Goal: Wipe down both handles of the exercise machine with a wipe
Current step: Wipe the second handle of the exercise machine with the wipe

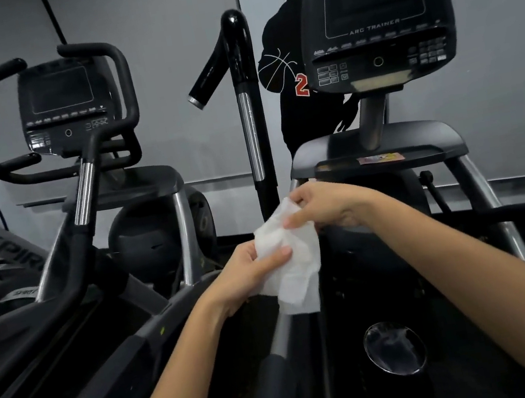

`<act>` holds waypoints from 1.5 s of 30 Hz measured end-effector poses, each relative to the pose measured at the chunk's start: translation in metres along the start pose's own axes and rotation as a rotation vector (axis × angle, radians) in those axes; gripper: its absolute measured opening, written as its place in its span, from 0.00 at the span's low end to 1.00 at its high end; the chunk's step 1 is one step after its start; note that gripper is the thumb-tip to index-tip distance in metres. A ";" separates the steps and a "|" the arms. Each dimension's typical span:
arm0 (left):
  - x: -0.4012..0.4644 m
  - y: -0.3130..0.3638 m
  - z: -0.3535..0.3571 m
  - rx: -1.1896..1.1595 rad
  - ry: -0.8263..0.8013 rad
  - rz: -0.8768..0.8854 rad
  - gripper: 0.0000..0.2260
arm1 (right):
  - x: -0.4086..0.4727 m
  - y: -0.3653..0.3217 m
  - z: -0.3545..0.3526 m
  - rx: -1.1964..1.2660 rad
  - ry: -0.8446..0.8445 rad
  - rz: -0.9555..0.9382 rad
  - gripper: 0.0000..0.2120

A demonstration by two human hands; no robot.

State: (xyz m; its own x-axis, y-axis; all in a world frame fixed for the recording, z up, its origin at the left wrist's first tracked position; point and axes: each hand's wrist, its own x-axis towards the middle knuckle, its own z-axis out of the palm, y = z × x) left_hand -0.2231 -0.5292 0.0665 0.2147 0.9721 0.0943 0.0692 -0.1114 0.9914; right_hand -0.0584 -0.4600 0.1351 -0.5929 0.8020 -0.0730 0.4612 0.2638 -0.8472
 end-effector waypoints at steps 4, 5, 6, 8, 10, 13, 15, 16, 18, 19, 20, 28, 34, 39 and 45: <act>0.008 -0.003 -0.007 -0.051 0.110 0.021 0.15 | 0.012 0.016 -0.001 0.227 0.143 0.085 0.12; 0.010 -0.002 -0.009 -0.062 0.131 0.023 0.15 | 0.015 0.022 0.001 0.112 0.235 0.077 0.18; 0.012 -0.001 -0.010 -0.058 0.146 0.019 0.14 | 0.017 0.027 0.004 0.004 0.350 0.023 0.21; 0.018 0.000 -0.011 -0.024 0.153 0.012 0.11 | 0.015 0.031 0.011 -0.052 0.470 -0.204 0.19; 0.023 0.003 -0.011 0.000 0.153 0.009 0.11 | 0.010 0.034 0.016 -0.021 0.296 -0.317 0.11; 0.027 0.008 -0.013 0.047 0.161 0.012 0.11 | 0.008 0.043 0.021 -0.030 0.052 -0.279 0.11; 0.031 0.012 -0.015 0.108 0.217 0.050 0.08 | 0.013 0.048 0.019 0.005 0.071 -0.272 0.09; 0.034 0.013 -0.016 0.132 0.273 0.076 0.06 | 0.015 0.049 0.017 0.042 0.084 -0.258 0.07; 0.042 0.015 -0.016 0.131 0.390 0.115 0.06 | 0.018 0.049 0.011 0.180 0.085 -0.210 0.07; 0.046 0.015 -0.017 0.126 0.439 0.127 0.08 | 0.020 0.049 0.008 0.289 0.079 -0.175 0.08; 0.051 0.015 -0.016 0.134 0.481 0.142 0.09 | 0.022 0.050 0.004 0.404 0.079 -0.134 0.08; 0.098 0.025 -0.034 0.229 0.792 0.277 0.06 | 0.042 0.061 -0.020 0.657 0.792 -0.068 0.03; 0.139 0.061 -0.027 0.520 0.699 0.379 0.22 | 0.064 0.062 0.023 0.002 0.838 -0.480 0.17; 0.148 0.067 -0.024 0.515 0.637 0.392 0.26 | 0.095 0.101 0.065 -0.612 0.666 -0.648 0.25; 0.143 0.073 -0.029 0.488 0.585 0.387 0.26 | 0.112 0.117 0.073 -1.014 0.685 -0.627 0.27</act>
State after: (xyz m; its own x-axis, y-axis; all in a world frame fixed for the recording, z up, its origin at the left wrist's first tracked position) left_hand -0.2156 -0.3927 0.1553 -0.2190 0.7824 0.5830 0.5357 -0.4030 0.7420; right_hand -0.1192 -0.3781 -0.0111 -0.5741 0.4278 0.6981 0.6903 0.7115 0.1317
